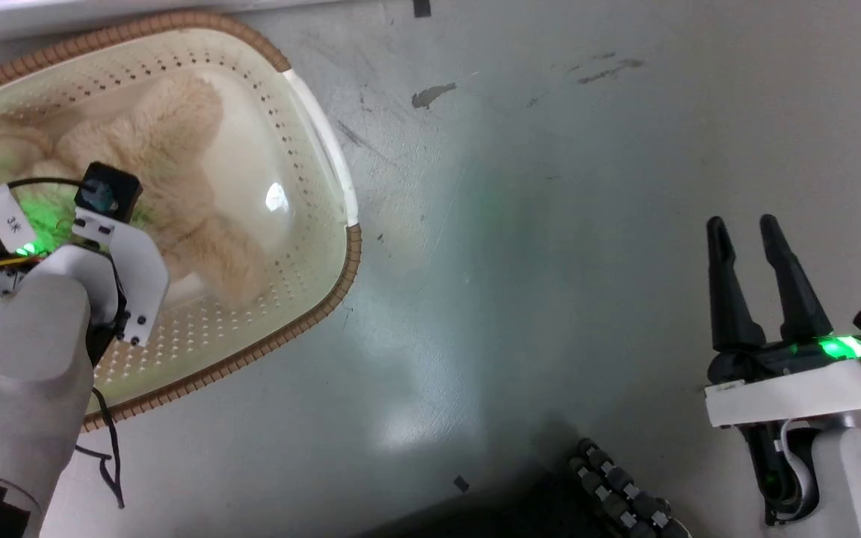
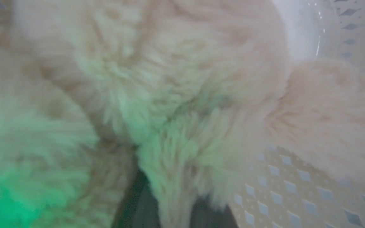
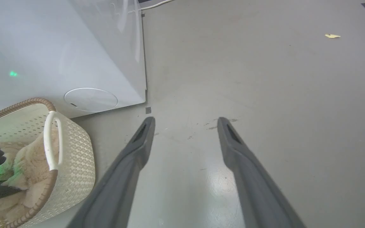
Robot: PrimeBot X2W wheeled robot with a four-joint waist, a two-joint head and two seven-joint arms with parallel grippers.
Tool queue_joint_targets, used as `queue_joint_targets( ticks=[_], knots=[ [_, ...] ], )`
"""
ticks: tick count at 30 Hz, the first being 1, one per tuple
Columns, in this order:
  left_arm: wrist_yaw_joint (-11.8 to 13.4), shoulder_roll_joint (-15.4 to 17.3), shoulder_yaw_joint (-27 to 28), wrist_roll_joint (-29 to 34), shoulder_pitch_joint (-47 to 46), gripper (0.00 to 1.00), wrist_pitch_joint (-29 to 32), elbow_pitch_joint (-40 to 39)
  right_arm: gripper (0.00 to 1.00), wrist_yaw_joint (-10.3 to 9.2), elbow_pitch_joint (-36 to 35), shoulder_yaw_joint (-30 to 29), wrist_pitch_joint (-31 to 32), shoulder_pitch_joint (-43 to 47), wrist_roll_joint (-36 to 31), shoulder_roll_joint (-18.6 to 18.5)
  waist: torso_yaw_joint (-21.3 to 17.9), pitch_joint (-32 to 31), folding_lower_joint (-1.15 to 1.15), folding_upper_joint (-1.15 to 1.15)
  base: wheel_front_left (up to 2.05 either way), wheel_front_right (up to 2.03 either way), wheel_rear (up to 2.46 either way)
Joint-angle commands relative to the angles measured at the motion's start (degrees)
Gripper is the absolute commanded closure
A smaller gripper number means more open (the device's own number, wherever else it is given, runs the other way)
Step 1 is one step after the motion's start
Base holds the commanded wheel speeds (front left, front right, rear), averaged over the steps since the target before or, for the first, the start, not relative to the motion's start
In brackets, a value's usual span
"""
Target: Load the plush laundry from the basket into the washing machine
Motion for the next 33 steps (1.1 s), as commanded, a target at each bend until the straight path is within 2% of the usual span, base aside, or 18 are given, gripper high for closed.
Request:
queue_joint_targets(
  ticks=[1,5,9,21,22,23,28,33],
  knots=[
    [0.41,0.24,-1.02,-0.82,-0.20,1.00,-0.05,2.63,0.00,0.03,0.53,-0.41,-0.61,-1.11,0.49,0.19,-0.16,-0.58,0.00,0.00,0.00,0.00,0.00],
    [0.40,-0.28,-1.86,-2.53,-0.70,1.00,-1.82,5.35,0.00,0.03,1.94,-2.03,-1.08,-1.32,0.93,0.19,0.28,-2.20,0.00,0.00,0.00,0.00,0.00],
    [0.53,-1.81,-1.07,-4.02,1.03,1.00,-4.78,5.88,0.00,0.03,2.62,-3.37,-1.08,-0.52,-0.42,0.19,1.75,-6.91,0.00,0.00,0.00,0.00,0.00],
    [0.52,-7.70,1.33,-8.46,7.89,1.00,-17.36,6.79,0.00,0.03,2.98,-6.83,-1.08,2.94,-5.78,0.19,8.21,-22.98,0.00,0.00,0.00,0.00,0.00],
    [0.37,-8.81,1.22,-8.74,9.75,1.00,-20.12,6.52,0.00,0.03,3.01,-7.56,-1.08,3.94,-6.56,0.19,9.80,-26.78,0.00,0.00,0.00,0.00,0.00],
    [0.38,-9.06,1.15,-8.72,10.35,1.00,-20.84,6.25,0.00,0.03,3.05,-7.75,-1.08,4.29,-6.75,0.19,10.25,-27.86,0.00,0.00,0.00,0.00,0.00],
    [1.05,-10.60,1.62,-8.78,14.92,1.00,-22.81,1.68,0.00,0.03,3.52,-8.70,-1.08,6.78,-8.04,0.19,13.42,-34.89,0.00,0.00,0.00,0.00,0.00],
    [3.49,-9.49,4.63,-7.74,20.23,1.00,-22.88,-10.03,0.00,0.03,3.48,-9.08,-1.08,8.33,-8.52,0.19,15.29,-38.99,0.00,0.00,0.00,0.00,0.00]
  ],
)
